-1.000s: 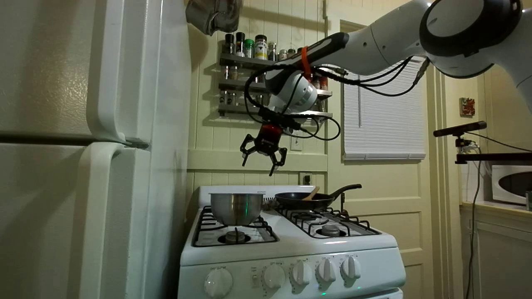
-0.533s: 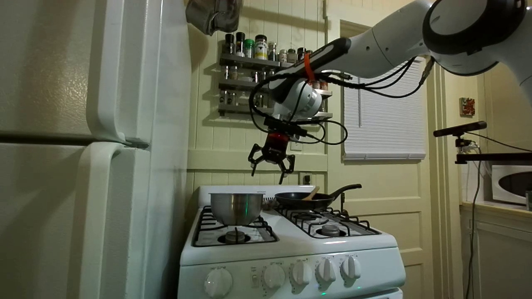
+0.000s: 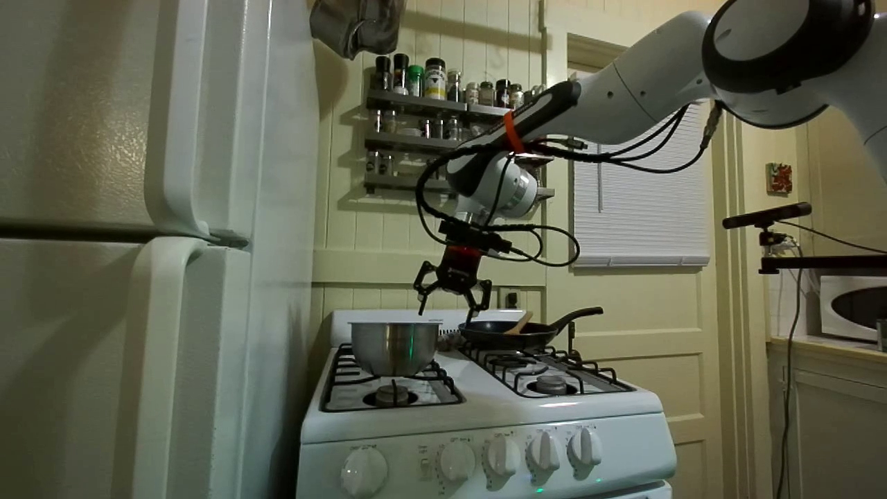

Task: Put the pink bowl into the silver bowl, then the silver bowl into the pan

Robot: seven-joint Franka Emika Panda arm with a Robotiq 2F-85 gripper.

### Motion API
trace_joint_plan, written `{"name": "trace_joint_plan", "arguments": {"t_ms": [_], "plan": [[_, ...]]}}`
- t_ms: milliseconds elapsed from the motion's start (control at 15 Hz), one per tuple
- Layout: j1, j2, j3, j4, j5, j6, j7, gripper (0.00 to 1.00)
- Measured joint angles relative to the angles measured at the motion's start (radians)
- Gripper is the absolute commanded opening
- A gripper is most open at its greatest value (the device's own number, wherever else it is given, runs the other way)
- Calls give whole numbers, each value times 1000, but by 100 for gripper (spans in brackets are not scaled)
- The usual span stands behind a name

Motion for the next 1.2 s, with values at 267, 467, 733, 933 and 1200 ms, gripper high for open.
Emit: {"name": "trace_joint_plan", "arguments": {"t_ms": [267,467,733,933,1200], "plan": [[0,5,9,-16,3,31,-7,50],[4,9,17,-27,3,37,-12,28],[7,13,23,-30,3,38,-17,0],[7,12,22,-30,3,38,-18,2],[3,3,21,-26,5,38,-18,2]]}}
